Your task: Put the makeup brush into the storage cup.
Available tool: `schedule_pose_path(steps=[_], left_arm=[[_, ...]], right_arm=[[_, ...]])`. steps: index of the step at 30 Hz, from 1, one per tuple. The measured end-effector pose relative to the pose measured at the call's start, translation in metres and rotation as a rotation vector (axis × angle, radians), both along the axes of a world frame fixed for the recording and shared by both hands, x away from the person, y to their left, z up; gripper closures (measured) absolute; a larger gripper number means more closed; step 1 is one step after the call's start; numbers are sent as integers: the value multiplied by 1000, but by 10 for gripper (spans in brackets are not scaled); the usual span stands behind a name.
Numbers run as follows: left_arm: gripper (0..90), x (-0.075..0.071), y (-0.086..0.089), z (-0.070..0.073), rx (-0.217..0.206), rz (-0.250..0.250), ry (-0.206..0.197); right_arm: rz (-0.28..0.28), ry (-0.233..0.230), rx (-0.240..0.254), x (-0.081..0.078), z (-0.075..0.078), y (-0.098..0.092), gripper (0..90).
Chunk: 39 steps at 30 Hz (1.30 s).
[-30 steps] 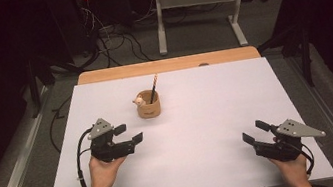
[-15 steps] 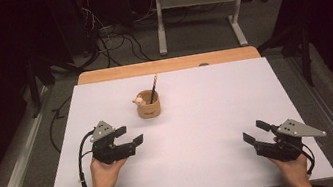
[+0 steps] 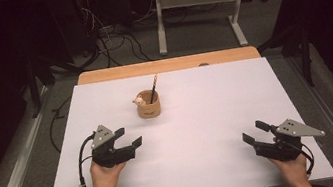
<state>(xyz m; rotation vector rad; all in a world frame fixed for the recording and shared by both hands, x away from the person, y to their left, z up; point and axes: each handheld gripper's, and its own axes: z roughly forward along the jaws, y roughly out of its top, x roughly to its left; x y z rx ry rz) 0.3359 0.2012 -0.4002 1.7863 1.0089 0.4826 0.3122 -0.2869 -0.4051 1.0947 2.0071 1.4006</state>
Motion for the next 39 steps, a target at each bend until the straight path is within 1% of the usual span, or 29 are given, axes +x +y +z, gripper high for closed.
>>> schedule_pose_path(steps=[4,9,12,19,24,27,39], left_arm=[[267,-3,0,-1,-3,6,-12],[267,-5,2,-2,-23,26,-29],[267,-6,2,-3,-27,32,-30],[267,-6,2,-5,-43,33,-25],[264,-6,2,-6,-38,26,-25],[264,-6,2,-6,-39,23,-23],[264,-4,1,-7,-35,15,-10]], right_arm=[[-2,4,2,0,0,0,328],[-2,5,-2,1,-1,0,328],[-2,4,-6,2,-1,-1,328],[-1,12,-16,4,-2,-1,328],[-2,19,-12,4,-3,-1,328],[3,16,-19,4,-3,-1,328],[2,13,-17,4,-3,-1,326]])
